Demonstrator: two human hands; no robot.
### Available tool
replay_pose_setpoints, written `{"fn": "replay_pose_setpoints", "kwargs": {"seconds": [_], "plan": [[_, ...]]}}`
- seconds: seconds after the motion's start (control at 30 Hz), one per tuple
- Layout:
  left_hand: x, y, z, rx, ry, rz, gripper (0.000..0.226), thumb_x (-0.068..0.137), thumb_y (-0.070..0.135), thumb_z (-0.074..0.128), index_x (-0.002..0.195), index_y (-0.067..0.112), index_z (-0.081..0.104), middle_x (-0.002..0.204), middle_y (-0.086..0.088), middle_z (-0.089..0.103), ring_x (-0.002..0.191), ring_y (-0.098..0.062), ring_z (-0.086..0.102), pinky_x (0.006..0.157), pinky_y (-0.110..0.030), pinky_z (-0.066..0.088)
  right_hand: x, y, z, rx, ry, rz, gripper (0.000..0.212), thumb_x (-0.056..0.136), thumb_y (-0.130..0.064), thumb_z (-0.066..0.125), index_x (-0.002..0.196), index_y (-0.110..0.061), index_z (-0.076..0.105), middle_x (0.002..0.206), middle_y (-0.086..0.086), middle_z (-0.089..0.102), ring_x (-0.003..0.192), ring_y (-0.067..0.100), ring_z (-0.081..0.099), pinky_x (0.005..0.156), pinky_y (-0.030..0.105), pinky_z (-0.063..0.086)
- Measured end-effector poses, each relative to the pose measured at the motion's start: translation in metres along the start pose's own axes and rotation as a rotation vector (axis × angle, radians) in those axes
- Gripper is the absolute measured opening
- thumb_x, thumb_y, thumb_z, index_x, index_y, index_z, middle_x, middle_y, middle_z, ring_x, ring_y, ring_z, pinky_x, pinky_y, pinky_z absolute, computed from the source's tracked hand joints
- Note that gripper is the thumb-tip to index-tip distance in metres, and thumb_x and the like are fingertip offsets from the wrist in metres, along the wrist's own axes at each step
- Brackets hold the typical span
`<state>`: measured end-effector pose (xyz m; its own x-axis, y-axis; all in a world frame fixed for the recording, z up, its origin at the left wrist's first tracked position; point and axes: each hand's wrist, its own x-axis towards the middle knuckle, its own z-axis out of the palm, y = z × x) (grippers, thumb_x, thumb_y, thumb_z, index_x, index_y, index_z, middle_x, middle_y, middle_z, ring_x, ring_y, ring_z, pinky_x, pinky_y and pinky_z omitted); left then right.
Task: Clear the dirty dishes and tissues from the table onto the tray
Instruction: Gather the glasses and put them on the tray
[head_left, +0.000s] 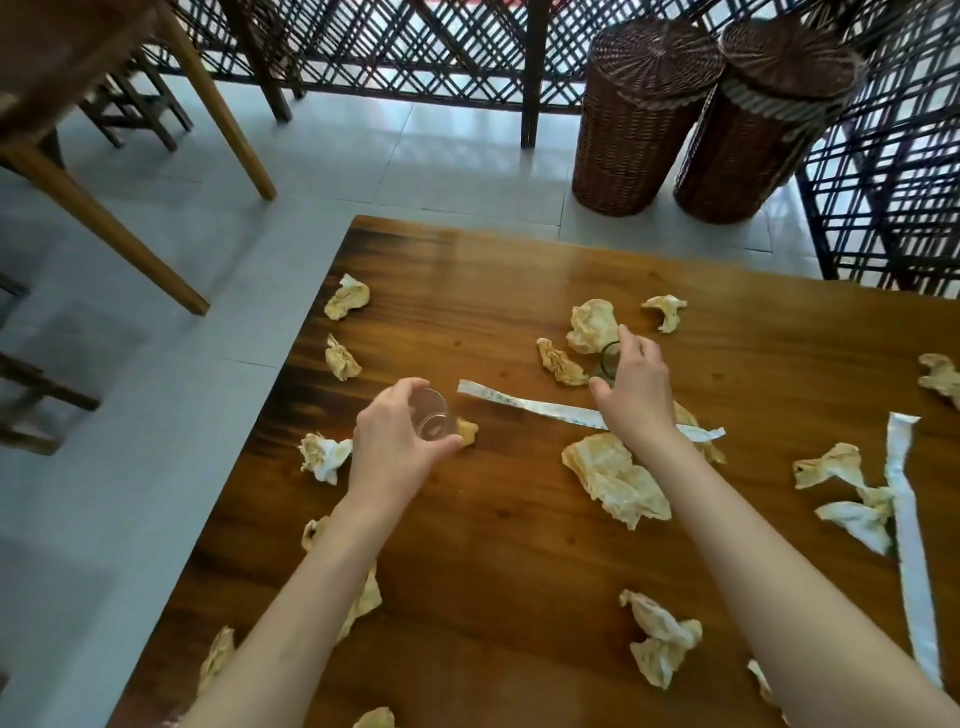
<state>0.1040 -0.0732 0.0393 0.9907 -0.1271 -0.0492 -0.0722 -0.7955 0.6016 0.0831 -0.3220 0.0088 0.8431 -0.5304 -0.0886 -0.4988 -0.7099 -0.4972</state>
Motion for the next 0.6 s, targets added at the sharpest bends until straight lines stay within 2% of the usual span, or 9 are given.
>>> {"fn": "replay_pose_setpoints", "kwargs": {"seconds": [0.07,0.17,0.4,0.6], "plan": [[0.000,0.004,-0.001,-0.010,-0.012,0.011,0.069,0.062,0.036,0.087,0.122,0.020,0.057,0.116,0.001,0.063,0.101,-0.010,0.057,0.082,-0.021,0.049,0.004,0.002,-0.001,0.007,0.026,-0.004,0.067,0.086,-0.014,0.064,0.143,-0.010,0.030,0.141,0.013,0.039,0.128,0.030,0.039,0.102,0.036,0.037],[-0.001,0.012,-0.007,-0.029,-0.004,0.033,0.069,0.061,0.035,0.087,0.121,0.019,0.058,0.114,0.001,0.064,0.096,-0.005,0.053,0.082,-0.021,0.049,-0.003,0.004,-0.009,0.024,0.058,-0.021,0.071,0.083,-0.016,0.069,0.143,-0.008,0.031,0.140,0.013,0.043,0.128,0.029,0.041,0.104,0.036,0.036],[-0.023,0.043,-0.027,-0.069,-0.009,0.118,0.070,0.059,0.035,0.088,0.120,0.017,0.058,0.115,-0.002,0.063,0.101,-0.013,0.057,0.085,-0.028,0.053,-0.074,-0.001,-0.064,0.115,0.121,0.008,0.079,0.077,-0.026,0.075,0.143,-0.014,0.033,0.137,0.008,0.049,0.124,0.023,0.048,0.100,0.035,0.041],[-0.066,0.090,-0.051,-0.122,-0.154,0.281,0.069,0.058,0.030,0.089,0.118,0.015,0.060,0.114,-0.004,0.061,0.095,-0.009,0.052,0.081,-0.026,0.051,-0.166,0.001,-0.125,0.125,0.180,0.108,0.081,0.073,-0.032,0.078,0.141,-0.019,0.035,0.135,0.003,0.052,0.124,0.018,0.047,0.099,0.028,0.040]]}}
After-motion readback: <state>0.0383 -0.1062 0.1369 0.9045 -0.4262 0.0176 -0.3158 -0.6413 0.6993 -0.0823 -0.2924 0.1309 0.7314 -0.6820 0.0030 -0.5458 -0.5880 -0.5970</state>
